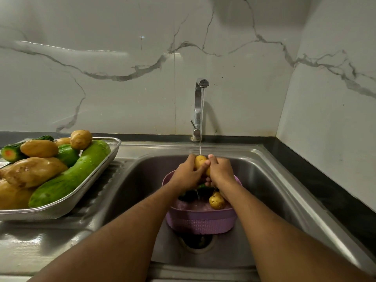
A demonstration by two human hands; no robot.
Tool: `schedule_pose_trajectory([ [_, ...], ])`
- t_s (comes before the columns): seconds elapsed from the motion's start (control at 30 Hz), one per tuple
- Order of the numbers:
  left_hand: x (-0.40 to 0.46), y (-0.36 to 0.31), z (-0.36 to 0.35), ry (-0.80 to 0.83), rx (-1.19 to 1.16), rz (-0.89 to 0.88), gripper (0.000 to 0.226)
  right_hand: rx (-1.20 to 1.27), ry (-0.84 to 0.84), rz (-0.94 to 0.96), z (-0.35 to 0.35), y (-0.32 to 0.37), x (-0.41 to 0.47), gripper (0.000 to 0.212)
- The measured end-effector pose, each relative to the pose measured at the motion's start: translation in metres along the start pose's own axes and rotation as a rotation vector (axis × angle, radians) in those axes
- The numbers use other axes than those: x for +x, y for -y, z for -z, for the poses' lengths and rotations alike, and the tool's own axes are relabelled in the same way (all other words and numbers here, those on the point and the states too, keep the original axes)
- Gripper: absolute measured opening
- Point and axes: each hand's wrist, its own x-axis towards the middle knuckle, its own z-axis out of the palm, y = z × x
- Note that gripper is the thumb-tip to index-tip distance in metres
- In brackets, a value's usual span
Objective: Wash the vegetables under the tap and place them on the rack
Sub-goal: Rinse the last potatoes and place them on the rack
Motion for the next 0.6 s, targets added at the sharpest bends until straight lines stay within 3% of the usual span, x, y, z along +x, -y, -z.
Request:
schedule_pose_trajectory([
  [0.17,0.002,-0.002,-0.007,-0.020,-0.008,0.011,0.041,0.139,0.053,-0.162,0.005,0.000,-0.007,0.047],
  [0.37,0.008,0.010,0.005,-0.191,0.016,0.119,0.049,0.092,0.160,-0.166,-0.005,0.014,-0.014,0.060],
  [0.6,0.005,0.003,0.004,-0.236,0.043,0.115,0.049,0.258,0.230,-0.113,-0.003,0.009,-0.013,0.037],
])
